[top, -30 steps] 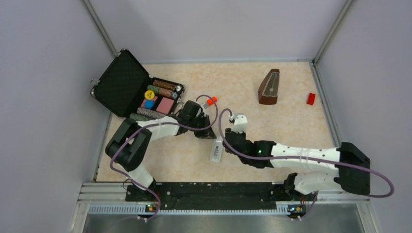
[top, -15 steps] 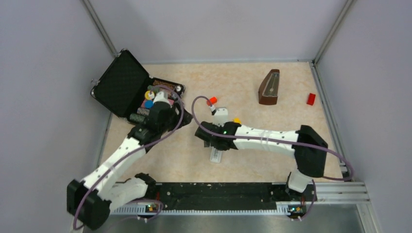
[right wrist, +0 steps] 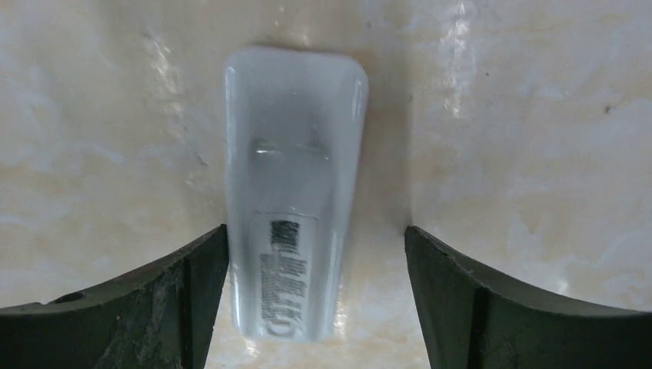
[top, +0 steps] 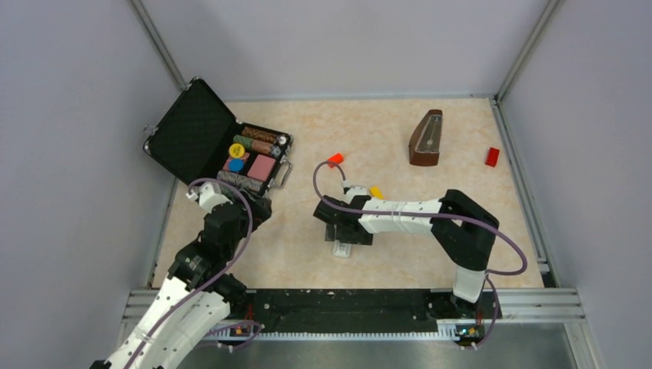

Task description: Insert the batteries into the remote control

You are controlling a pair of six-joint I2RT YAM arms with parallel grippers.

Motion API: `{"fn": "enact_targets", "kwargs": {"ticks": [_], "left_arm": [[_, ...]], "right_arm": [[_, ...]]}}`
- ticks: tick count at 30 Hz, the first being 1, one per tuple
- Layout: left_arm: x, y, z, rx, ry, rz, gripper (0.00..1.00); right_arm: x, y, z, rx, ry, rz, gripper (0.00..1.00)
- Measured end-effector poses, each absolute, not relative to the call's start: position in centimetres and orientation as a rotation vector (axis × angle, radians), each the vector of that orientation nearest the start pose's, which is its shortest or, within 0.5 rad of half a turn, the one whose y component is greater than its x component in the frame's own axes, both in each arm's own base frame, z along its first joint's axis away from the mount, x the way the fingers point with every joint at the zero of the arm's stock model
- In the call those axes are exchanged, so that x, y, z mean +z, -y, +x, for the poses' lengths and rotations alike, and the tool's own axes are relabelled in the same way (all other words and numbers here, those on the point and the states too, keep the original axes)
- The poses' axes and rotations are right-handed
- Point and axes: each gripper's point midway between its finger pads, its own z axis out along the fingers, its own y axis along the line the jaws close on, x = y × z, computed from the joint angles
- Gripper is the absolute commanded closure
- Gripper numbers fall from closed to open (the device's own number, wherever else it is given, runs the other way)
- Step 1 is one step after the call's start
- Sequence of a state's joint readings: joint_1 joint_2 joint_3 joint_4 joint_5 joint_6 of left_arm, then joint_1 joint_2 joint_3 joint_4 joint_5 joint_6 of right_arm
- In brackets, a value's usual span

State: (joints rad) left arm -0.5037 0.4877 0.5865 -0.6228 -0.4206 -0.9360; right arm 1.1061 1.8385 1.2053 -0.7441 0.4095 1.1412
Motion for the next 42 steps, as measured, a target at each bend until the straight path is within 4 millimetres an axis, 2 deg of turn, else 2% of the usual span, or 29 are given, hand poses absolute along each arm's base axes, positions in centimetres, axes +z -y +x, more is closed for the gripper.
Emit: {"fn": "enact_targets", "kwargs": {"ticks": [1, 6, 12, 18, 24, 30, 32, 38, 42], "left_arm": [[17.5, 7.4, 21.7, -0.461, -1.956, -0.689, 0.04], [16.6, 8.0, 21.3, -0.496, -1.989, -0.662, 0.05], [16.8, 9.9, 21.3, -0.590, -2.010, -0.568, 0.06], [16.4, 11.8, 21.3, -0.659, -2.055, -0.463, 0.04], [15.3, 12.9, 21.2, -0.683, -2.097, -0.389, 0.01], [14.6, 13.6, 20.9, -0.717, -2.113, -0.336, 0.06], [14.6, 14.1, 20.8, -0.749, -2.110, -0.311, 0.06], [14.8, 16.5, 20.1, -0.897, -2.102, -0.196, 0.06], [15.5, 18.1, 19.7, -0.998, -2.091, -0.117, 0.06]], "right_arm": [[1.8, -30.0, 19.1, 0.020, -2.701, 0.126, 0.20], [2.0, -29.5, 20.0, 0.112, -2.721, 0.174, 0.26], [1.9, -29.6, 20.9, 0.116, -2.735, 0.073, 0.37], [1.8, -29.9, 21.2, 0.091, -2.742, -0.029, 0.36], [1.6, -30.5, 22.1, 0.044, -2.741, -0.127, 0.37], [1.6, -30.8, 23.5, 0.046, -2.724, -0.156, 0.72], [1.6, -30.8, 23.5, 0.056, -2.728, -0.167, 0.80], [1.9, -30.9, 23.6, 0.105, -2.709, -0.204, 0.83], [2.5, -31.2, 23.6, 0.227, -2.717, -0.213, 0.83]]}}
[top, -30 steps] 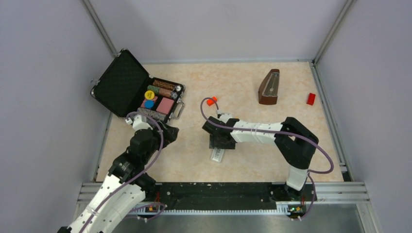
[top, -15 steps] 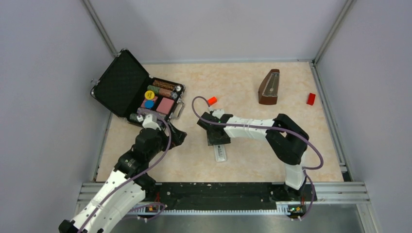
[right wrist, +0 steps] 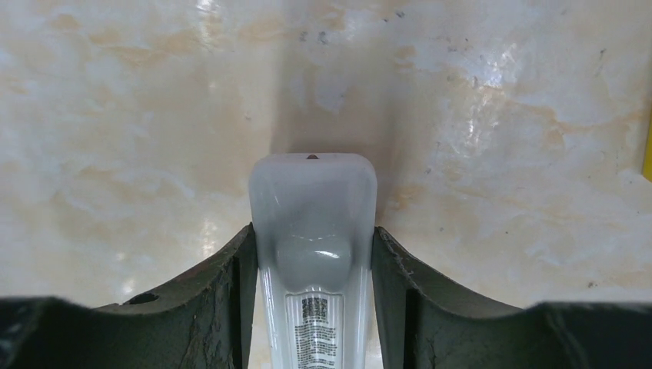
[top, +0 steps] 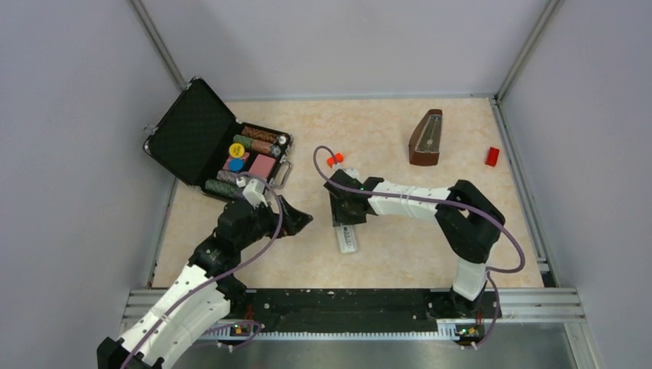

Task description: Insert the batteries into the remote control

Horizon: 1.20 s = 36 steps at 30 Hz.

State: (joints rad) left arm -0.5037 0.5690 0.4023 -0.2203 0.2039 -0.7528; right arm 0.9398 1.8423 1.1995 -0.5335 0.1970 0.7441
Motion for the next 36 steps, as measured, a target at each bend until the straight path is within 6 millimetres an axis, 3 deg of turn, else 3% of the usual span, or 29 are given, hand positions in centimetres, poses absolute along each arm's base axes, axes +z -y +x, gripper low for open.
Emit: {"fn": "enact_targets", "kwargs": {"ticks": [3, 7, 13, 18, 22, 25, 30, 36], "left_arm": [[16.3, 19.0, 19.4, -1.062, -2.074, -0.064, 0.06], [18.4, 20.4, 18.7, -1.167, -2.037, 0.023, 0.07], [26.3, 22.3, 18.1, -1.329, -1.842, 0.165, 0.07], [34.3, 23.0, 17.5, -1.440, -1.618, 0.237, 0.07], [38.4, 23.3, 17.0, -1.506, -1.505, 0.274, 0.08], [40.7, 23.6, 16.9, -1.531, -1.456, 0.304, 0.08], [42.3, 24.2, 17.0, -1.572, -1.421, 0.325, 0.15], [42.2, 25.2, 17.6, -1.650, -1.442, 0.307, 0.51]], "right_arm": [[4.7, -31.8, 24.2, 0.377, -2.707, -0.209, 0.83], [11.3, -33.0, 25.4, 0.629, -2.581, -0.229, 0.84], [23.8, -34.8, 25.9, 1.047, -2.274, -0.288, 0.83], [32.8, -36.0, 23.9, 1.381, -2.021, -0.314, 0.82], [38.6, -36.6, 22.0, 1.619, -1.841, -0.310, 0.82], [41.7, -36.7, 21.0, 1.744, -1.738, -0.307, 0.82], [44.0, -36.6, 20.1, 1.848, -1.663, -0.310, 0.82], [44.3, -36.6, 19.8, 1.877, -1.642, -0.309, 0.82]]}}
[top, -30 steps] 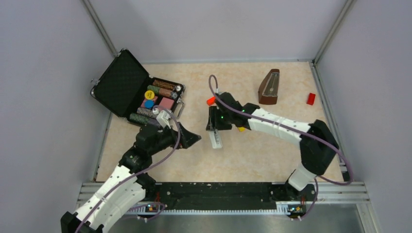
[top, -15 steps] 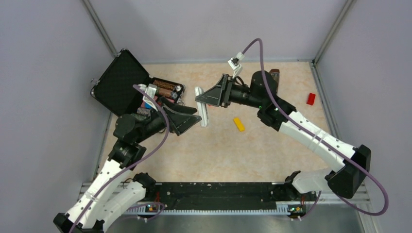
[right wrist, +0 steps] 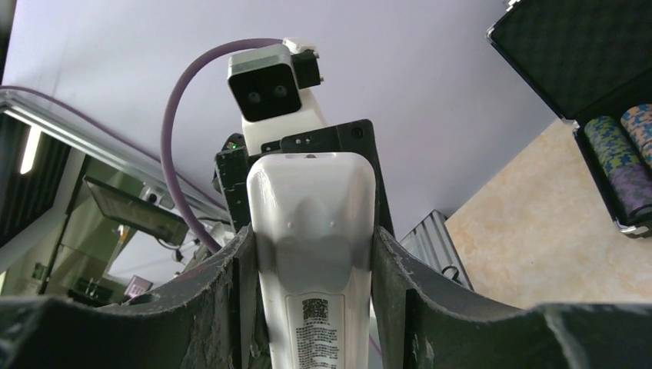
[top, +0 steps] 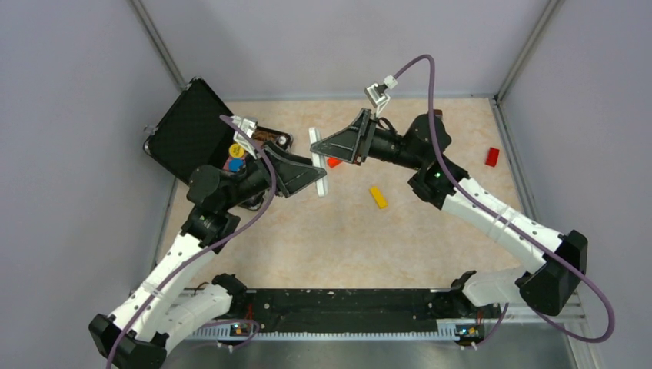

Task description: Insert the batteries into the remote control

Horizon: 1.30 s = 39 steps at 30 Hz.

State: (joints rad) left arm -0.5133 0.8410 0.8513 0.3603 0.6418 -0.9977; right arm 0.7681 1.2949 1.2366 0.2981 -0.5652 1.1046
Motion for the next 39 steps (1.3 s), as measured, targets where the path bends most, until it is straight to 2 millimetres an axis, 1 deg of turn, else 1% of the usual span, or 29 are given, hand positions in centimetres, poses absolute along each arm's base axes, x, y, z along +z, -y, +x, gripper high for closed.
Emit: {"fn": "enact_targets", "kwargs": {"ticks": [2, 3, 4, 6, 8, 9, 11, 12, 13, 14, 15, 17, 18, 19, 21, 23, 24, 25, 27, 28, 29, 30, 32, 33, 35, 36, 37, 39], "left_arm": [[42.0, 25.3, 17.6, -1.665, -1.461, 0.289, 0.66], [41.9, 25.3, 17.7, -1.671, -1.470, 0.276, 0.76], [41.9, 25.3, 17.7, -1.677, -1.479, 0.261, 0.84], [41.9, 25.2, 17.9, -1.682, -1.484, 0.244, 0.99], [41.7, 25.3, 17.9, -1.681, -1.493, 0.236, 1.00], [41.6, 25.3, 18.0, -1.681, -1.499, 0.233, 1.00], [41.3, 25.3, 18.2, -1.677, -1.515, 0.220, 1.00], [41.0, 25.3, 18.4, -1.673, -1.523, 0.212, 1.00], [40.7, 25.3, 18.7, -1.662, -1.530, 0.198, 1.00], [40.4, 25.3, 19.0, -1.647, -1.541, 0.181, 1.00], [40.1, 25.2, 19.3, -1.626, -1.553, 0.167, 1.00], [39.0, 24.9, 20.2, -1.567, -1.591, 0.122, 1.00], [38.1, 24.6, 20.8, -1.518, -1.626, 0.091, 1.00], [37.0, 24.3, 21.4, -1.468, -1.666, 0.059, 1.00], [34.2, 23.3, 22.7, -1.332, -1.764, -0.016, 1.00], [30.8, 21.9, 24.0, -1.173, -1.873, -0.090, 1.00], [28.8, 21.1, 24.6, -1.079, -1.936, -0.127, 1.00], [27.2, 20.5, 25.0, -1.009, -1.983, -0.151, 1.00], [23.2, 19.3, 26.0, -0.859, -2.093, -0.193, 1.00], [20.8, 18.8, 26.2, -0.787, -2.153, -0.205, 1.00], [18.3, 18.3, 26.4, -0.715, -2.219, -0.216, 1.00], [15.5, 17.8, 26.3, -0.636, -2.290, -0.222, 1.00], [10.6, 16.6, 25.5, -0.499, -2.419, -0.224, 1.00], [8.4, 16.1, 24.9, -0.436, -2.481, -0.220, 1.00], [5.3, 15.0, 23.8, -0.330, -2.579, -0.214, 1.00], [4.4, 14.7, 23.5, -0.296, -2.609, -0.206, 1.00], [3.7, 14.5, 23.2, -0.262, -2.634, -0.197, 1.00], [3.5, 14.4, 23.1, -0.246, -2.640, -0.184, 0.97]], "right_arm": [[44.0, -36.6, 20.0, 1.873, -1.637, -0.307, 0.79], [44.0, -36.6, 20.1, 1.865, -1.631, -0.310, 0.77], [44.0, -36.6, 20.2, 1.860, -1.627, -0.314, 0.75], [43.9, -36.6, 20.2, 1.849, -1.627, -0.318, 0.68], [43.6, -36.6, 20.4, 1.841, -1.642, -0.307, 0.56], [43.5, -36.6, 20.5, 1.837, -1.648, -0.303, 0.47], [43.1, -36.6, 20.8, 1.816, -1.667, -0.290, 0.36], [42.9, -36.6, 20.9, 1.803, -1.676, -0.279, 0.27], [42.5, -36.5, 21.1, 1.782, -1.695, -0.263, 0.15], [42.1, -36.3, 21.3, 1.765, -1.713, -0.244, 0.06], [41.6, -36.0, 21.6, 1.739, -1.727, -0.219, 0.02], [40.5, -35.0, 22.2, 1.682, -1.760, -0.165, 0.01], [39.9, -34.4, 22.5, 1.652, -1.780, -0.131, 0.01], [39.2, -33.6, 22.8, 1.614, -1.804, -0.094, 0.01], [37.4, -31.7, 23.8, 1.516, -1.865, -0.002, 0.01], [35.3, -29.8, 24.7, 1.393, -1.934, 0.090, 0.01], [33.9, -28.7, 25.1, 1.310, -1.975, 0.143, 0.01], [32.6, -27.7, 25.2, 1.244, -2.012, 0.179, 0.01], [29.1, -25.5, 25.2, 1.086, -2.096, 0.249, 0.01], [26.8, -24.1, 24.9, 0.985, -2.152, 0.288, 0.01], [25.3, -23.1, 24.6, 0.922, -2.188, 0.310, 0.01], [23.8, -22.2, 24.3, 0.862, -2.221, 0.332, 0.01], [20.9, -20.2, 23.2, 0.744, -2.287, 0.369, 0.02], [19.9, -19.4, 22.7, 0.707, -2.309, 0.380, 0.02], [18.6, -18.1, 21.8, 0.649, -2.338, 0.400, 0.02], [18.3, -17.5, 21.3, 0.629, -2.343, 0.411, 0.02], [18.2, -17.1, 21.0, 0.619, -2.345, 0.417, 0.02], [18.5, -16.6, 20.7, 0.612, -2.334, 0.432, 0.02]]}}
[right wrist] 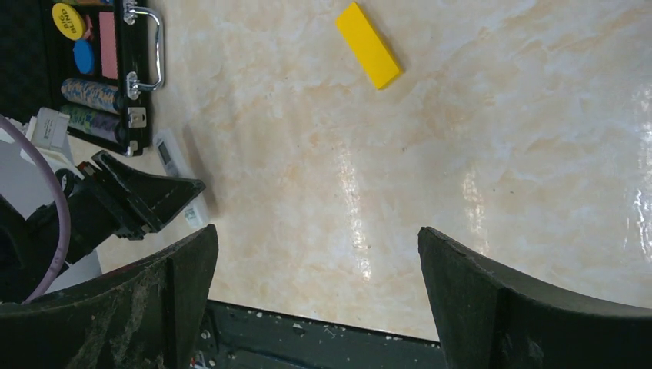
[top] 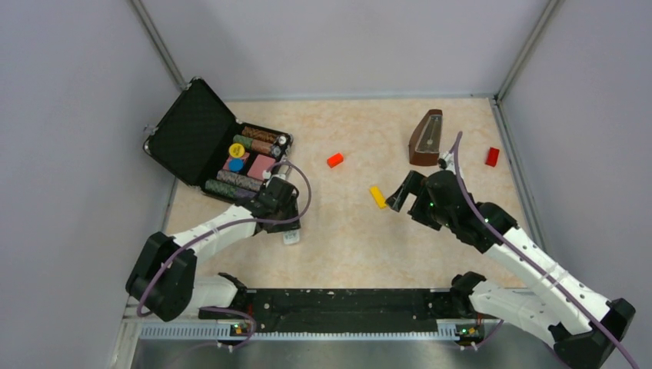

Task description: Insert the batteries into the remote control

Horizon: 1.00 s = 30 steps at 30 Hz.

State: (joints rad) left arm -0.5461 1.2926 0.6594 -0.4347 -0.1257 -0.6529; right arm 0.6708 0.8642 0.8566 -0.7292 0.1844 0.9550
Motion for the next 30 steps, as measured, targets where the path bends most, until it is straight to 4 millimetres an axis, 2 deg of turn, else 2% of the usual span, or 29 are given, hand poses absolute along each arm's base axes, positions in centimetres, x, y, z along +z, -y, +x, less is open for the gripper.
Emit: {"fn": "enact_targets", "kwargs": {"ticks": [2, 7, 10, 12, 14, 15, 18, 20, 23, 27, 30], "left_arm": [[3.4, 14.5, 23.2, -0.241, -2.640, -0.178, 0.95], [2.2, 14.7, 23.4, -0.207, -2.685, -0.173, 0.73], [2.2, 15.0, 23.9, -0.206, -2.681, -0.172, 0.49], [2.2, 15.0, 23.9, -0.204, -2.683, -0.171, 0.23], [2.2, 15.0, 24.0, -0.203, -2.678, -0.172, 0.07], [2.5, 15.1, 24.1, -0.211, -2.669, -0.169, 0.02], [3.4, 14.8, 23.4, -0.214, -2.667, -0.170, 0.01], [5.0, 14.5, 23.0, -0.237, -2.637, -0.172, 0.01], [8.5, 14.2, 22.5, -0.301, -2.554, -0.175, 0.01], [15.9, 13.4, 21.6, -0.439, -2.344, -0.185, 0.01], [21.4, 11.6, 20.0, -0.515, -2.146, -0.207, 0.01]], "right_arm": [[18.7, -16.1, 20.4, 0.606, -2.323, 0.448, 0.02], [18.4, -14.9, 19.8, 0.556, -2.333, 0.469, 0.01], [18.3, -14.1, 19.3, 0.518, -2.343, 0.475, 0.01], [18.8, -13.6, 19.1, 0.505, -2.332, 0.480, 0.01], [19.6, -13.0, 18.9, 0.497, -2.309, 0.480, 0.01], [20.1, -12.6, 18.7, 0.495, -2.295, 0.481, 0.01], [21.2, -11.4, 18.2, 0.482, -2.255, 0.475, 0.01], [22.0, -10.4, 17.7, 0.467, -2.224, 0.468, 0.01], [23.4, -8.8, 16.8, 0.449, -2.173, 0.464, 0.01], [26.4, -6.1, 15.6, 0.432, -2.070, 0.472, 0.01], [28.8, -3.8, 14.6, 0.411, -1.982, 0.496, 0.01]]}}
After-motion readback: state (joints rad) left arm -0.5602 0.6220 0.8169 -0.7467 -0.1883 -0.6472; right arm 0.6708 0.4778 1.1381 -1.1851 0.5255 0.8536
